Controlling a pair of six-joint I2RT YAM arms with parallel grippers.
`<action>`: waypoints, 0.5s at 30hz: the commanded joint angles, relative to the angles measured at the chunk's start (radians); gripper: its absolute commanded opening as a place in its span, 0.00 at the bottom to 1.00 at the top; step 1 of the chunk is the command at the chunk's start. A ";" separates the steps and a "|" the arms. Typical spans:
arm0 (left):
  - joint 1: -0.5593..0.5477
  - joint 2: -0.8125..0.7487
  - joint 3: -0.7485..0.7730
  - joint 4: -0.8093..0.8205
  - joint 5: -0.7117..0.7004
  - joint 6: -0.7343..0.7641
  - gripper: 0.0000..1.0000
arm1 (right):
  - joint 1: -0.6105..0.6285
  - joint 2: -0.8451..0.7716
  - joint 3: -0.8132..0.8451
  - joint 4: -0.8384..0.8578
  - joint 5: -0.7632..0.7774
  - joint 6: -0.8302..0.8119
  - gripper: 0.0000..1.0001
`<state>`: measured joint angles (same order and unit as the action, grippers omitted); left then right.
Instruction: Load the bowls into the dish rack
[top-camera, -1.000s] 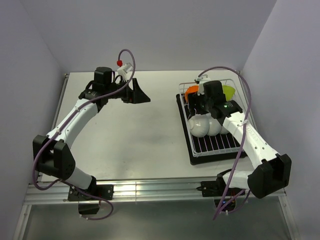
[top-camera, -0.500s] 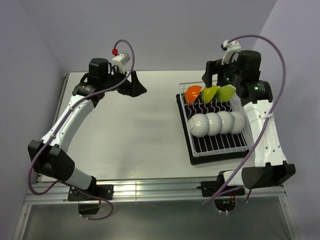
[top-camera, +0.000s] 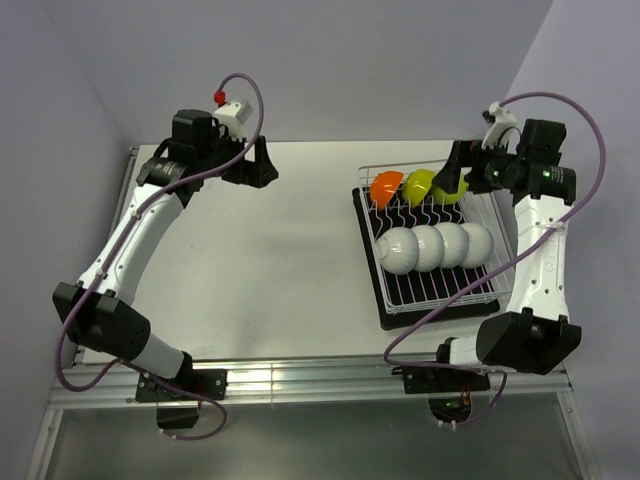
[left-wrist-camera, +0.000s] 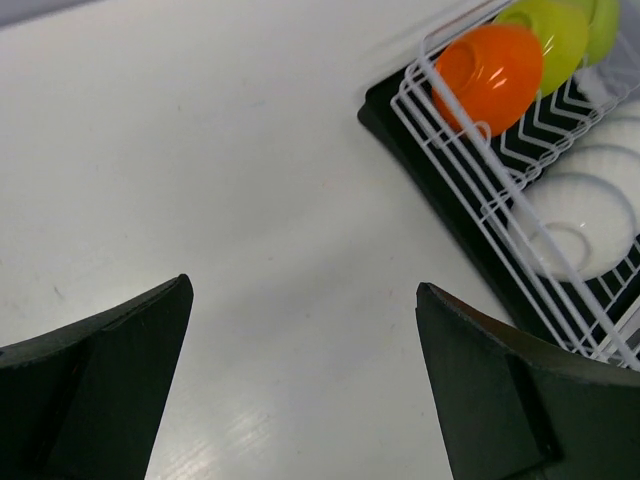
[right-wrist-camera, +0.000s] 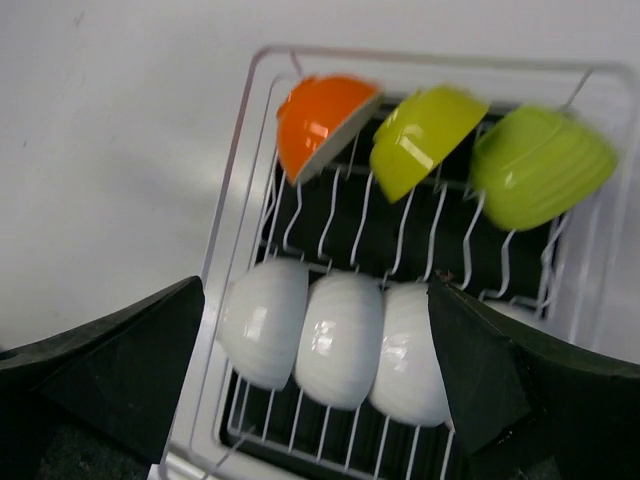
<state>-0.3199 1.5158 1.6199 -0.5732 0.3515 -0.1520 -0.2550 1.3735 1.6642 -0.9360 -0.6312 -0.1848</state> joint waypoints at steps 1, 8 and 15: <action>0.018 -0.016 -0.058 -0.057 -0.017 0.043 0.99 | -0.016 -0.071 -0.122 -0.017 -0.111 0.002 1.00; 0.048 -0.084 -0.178 -0.071 0.003 0.075 1.00 | -0.016 -0.146 -0.274 0.031 -0.151 0.015 1.00; 0.048 -0.141 -0.239 -0.090 0.001 0.089 0.99 | -0.013 -0.175 -0.326 0.005 -0.183 -0.019 1.00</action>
<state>-0.2714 1.4448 1.3911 -0.6724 0.3492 -0.0883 -0.2691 1.2255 1.3529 -0.9386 -0.7765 -0.1822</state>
